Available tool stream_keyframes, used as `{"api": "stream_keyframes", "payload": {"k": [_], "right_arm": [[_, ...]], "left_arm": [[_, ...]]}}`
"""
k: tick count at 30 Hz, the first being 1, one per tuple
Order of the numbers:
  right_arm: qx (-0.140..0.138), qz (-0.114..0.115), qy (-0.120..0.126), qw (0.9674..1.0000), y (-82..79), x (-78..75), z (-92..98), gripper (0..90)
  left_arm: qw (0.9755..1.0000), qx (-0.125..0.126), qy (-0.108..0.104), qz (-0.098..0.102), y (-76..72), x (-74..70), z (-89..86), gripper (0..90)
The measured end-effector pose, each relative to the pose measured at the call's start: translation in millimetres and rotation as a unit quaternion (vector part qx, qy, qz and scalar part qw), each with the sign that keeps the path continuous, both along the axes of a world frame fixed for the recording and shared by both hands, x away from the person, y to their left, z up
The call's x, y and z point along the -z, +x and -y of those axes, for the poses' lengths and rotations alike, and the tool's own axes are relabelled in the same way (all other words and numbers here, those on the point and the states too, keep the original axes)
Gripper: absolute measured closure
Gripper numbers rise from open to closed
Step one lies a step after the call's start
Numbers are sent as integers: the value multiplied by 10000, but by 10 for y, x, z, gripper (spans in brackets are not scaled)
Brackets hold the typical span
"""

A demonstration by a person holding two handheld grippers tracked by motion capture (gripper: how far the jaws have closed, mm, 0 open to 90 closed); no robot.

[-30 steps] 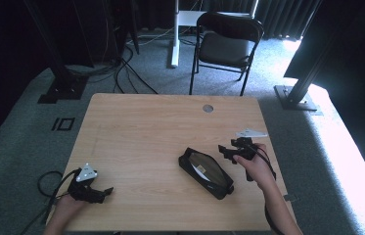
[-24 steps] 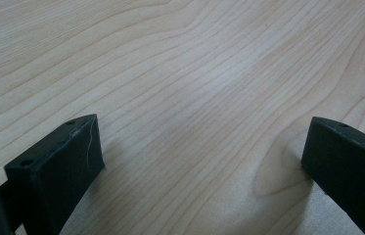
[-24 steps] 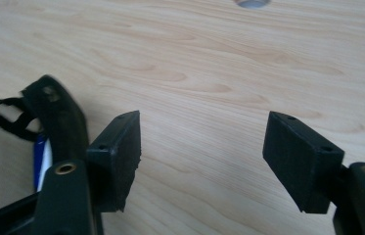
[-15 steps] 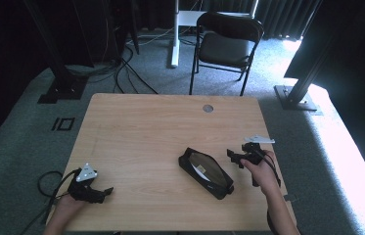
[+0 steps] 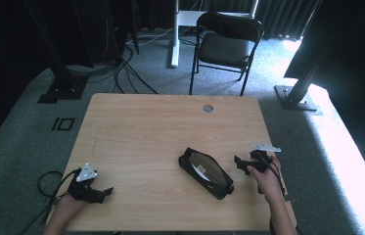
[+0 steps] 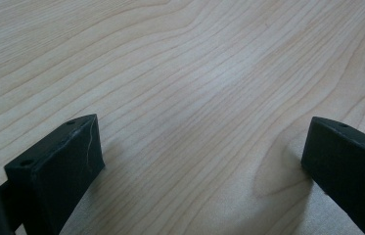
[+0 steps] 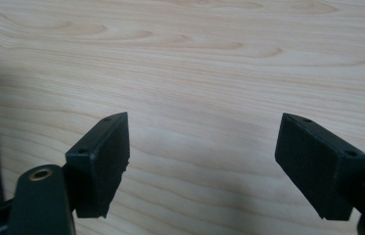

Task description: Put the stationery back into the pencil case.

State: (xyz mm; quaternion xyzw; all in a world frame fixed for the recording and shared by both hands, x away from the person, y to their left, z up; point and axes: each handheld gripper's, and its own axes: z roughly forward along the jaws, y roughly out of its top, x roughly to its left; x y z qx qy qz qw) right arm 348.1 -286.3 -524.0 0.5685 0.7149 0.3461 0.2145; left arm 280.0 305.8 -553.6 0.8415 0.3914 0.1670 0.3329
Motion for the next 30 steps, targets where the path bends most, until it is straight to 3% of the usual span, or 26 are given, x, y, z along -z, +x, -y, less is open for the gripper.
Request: {"api": "stream_keyframes", "payload": {"k": [10,19,30], "right_arm": [[241,65,-1,9997,-165,73,130,173],[357,-17,-168,9992,-307,175,186,163],[516,-103,-178,9985,-448,265,256,162]], "left_arm": [[10000,0,0,3,0,0,0,20],[10000,0,-1,2,0,0,0,20],[10000,2,1,6,0,1,0,20]]}}
